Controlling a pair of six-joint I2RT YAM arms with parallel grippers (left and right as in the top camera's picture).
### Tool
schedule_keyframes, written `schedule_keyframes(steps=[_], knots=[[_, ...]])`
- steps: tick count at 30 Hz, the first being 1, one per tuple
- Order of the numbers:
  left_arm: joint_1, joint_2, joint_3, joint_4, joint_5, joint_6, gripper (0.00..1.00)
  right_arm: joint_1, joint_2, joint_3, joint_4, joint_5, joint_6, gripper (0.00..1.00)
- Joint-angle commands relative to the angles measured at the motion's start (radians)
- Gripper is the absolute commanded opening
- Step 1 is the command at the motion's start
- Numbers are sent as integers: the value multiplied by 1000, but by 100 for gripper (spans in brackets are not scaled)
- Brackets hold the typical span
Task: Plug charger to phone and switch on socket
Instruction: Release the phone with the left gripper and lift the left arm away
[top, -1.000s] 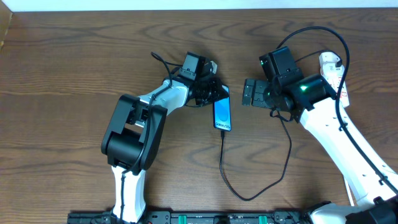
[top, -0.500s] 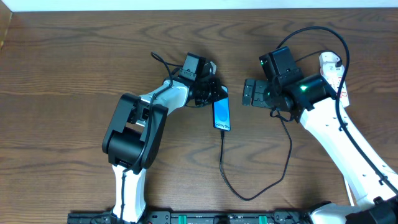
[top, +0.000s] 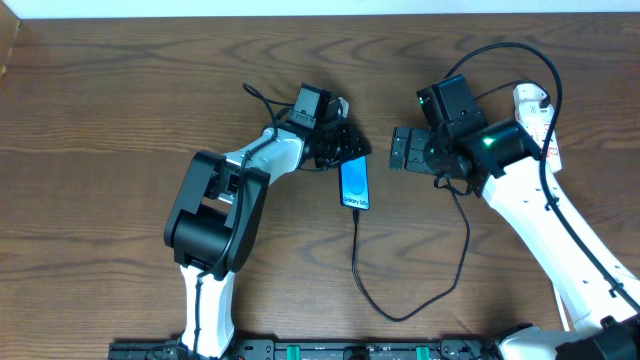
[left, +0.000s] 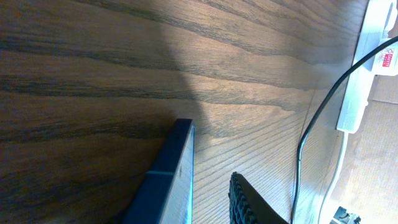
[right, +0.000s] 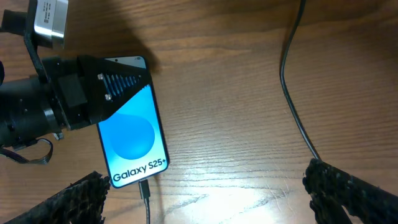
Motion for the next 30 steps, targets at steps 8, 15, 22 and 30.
schedule_keyframes(steps=[8,15,22,30], knots=[[2,10,6,-11,-39,2,62,1,-17,5,-3,12,13,99],[2,10,6,-44,-100,2,78,2,-17,5,-3,12,13,99],[2,10,12,-123,-168,3,79,2,-17,5,-3,12,13,99],[2,10,15,-192,-249,10,85,2,-17,5,-3,11,13,99]])
